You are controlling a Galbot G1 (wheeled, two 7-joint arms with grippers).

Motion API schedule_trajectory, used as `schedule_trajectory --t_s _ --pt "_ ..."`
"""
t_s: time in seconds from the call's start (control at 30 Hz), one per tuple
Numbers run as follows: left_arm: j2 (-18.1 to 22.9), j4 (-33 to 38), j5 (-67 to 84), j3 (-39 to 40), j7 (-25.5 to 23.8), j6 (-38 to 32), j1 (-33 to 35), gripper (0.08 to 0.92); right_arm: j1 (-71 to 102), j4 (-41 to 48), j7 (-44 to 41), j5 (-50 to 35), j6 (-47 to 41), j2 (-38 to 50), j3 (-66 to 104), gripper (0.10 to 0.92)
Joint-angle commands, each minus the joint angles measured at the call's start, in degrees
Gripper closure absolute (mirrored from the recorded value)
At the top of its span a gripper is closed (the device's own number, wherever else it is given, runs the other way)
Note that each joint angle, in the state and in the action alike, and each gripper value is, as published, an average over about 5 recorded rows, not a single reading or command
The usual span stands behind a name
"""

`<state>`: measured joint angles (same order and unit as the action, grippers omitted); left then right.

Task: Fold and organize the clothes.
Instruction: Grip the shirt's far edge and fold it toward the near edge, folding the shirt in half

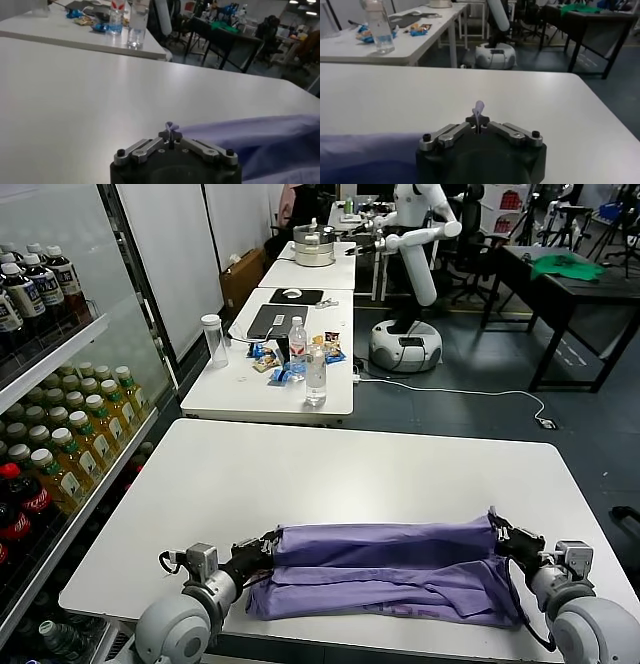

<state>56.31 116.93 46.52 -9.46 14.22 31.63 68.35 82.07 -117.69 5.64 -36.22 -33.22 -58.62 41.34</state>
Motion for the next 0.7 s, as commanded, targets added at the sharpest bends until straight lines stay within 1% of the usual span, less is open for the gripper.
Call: schedule_trajectory --t_s 0.03,0.33,0.47,0.53,0.6,0.7 --pt "-1.35 -1.99 -1.39 -0.29 -0.91 1.79 0.29 0.908 0.41 2.98 -0.05 2.54 0.06 -0.94 -0.73 0.912" --pt "-1.40 -3.11 -4.64 -0.37 -3.21 1.80 0.56 0.908 -0.56 4.53 -0.33 3.76 0.05 -1.03 -1.69 0.912" --pt "-1.27 -1.56 -7.11 -0.47 -5.18 1.78 1.16 0.906 -0.24 3.05 -0.77 4.69 0.04 -1.62 -2.21 0.901" --pt "-1.01 0.37 -8.27 -0.85 -5.53 1.72 2.04 0.898 0.48 1.38 -0.98 4.87 0.07 -1.94 -2.13 0.864" --pt "-0.48 2.99 -9.87 -1.55 -5.03 1.51 3.55 0.868 1.67 -0.67 -1.12 5.11 0.10 -2.21 -1.73 0.816" --pt "0.81 6.81 -13.71 -2.63 -2.69 0.02 6.84 0.789 3.59 -3.58 -1.24 5.70 0.14 -2.49 -0.75 0.730"
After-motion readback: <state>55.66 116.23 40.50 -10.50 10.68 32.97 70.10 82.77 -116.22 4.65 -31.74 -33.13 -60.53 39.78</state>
